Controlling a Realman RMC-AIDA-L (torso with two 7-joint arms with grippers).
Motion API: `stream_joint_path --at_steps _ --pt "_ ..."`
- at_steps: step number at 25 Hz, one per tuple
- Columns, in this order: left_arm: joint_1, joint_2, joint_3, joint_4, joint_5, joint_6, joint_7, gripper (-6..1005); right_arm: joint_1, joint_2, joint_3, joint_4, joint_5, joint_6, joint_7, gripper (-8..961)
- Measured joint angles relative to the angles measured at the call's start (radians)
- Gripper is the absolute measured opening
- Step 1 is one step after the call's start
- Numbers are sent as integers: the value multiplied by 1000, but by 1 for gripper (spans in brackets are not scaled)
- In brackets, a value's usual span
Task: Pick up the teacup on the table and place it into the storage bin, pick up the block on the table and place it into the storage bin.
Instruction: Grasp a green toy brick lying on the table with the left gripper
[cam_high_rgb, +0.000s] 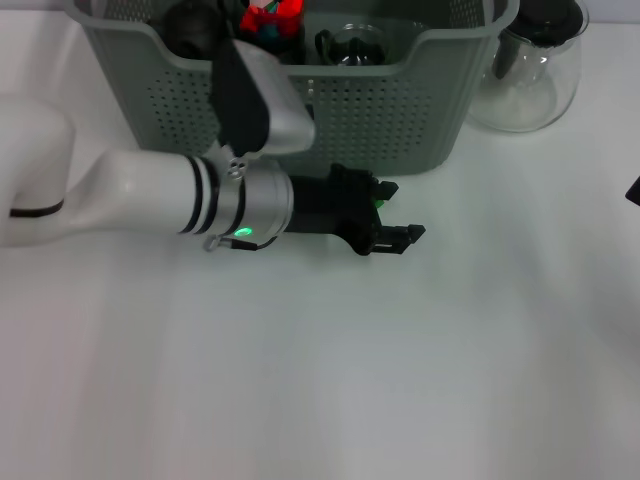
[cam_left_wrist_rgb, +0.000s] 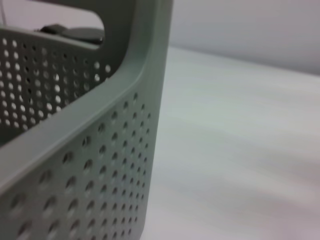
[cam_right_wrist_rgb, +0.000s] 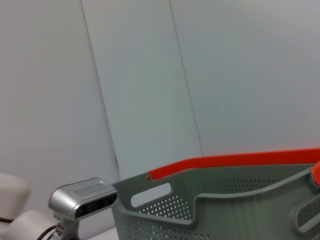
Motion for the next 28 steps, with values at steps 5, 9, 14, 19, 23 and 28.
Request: stream_joint_path --at_steps 5,9,14,19,23,28 --pt "-22 0 123 53 3 -59 -111 670 0 0 0 0 0 3 0 852" --pt "-21 0 235 108 9 -121 -211 668 1 0 0 0 0 6 0 852" --pt "-33 0 316 130 50 -186 -307 666 2 0 0 0 0 7 -1 852" --pt "-13 2 316 172 126 -196 -386 663 2 0 0 0 0 7 -1 852" --pt "22 4 311 236 228 -186 -471 661 5 0 0 0 0 7 -1 852" --pt "107 1 304 377 369 -131 -574 659 5 0 0 0 0 6 -2 852"
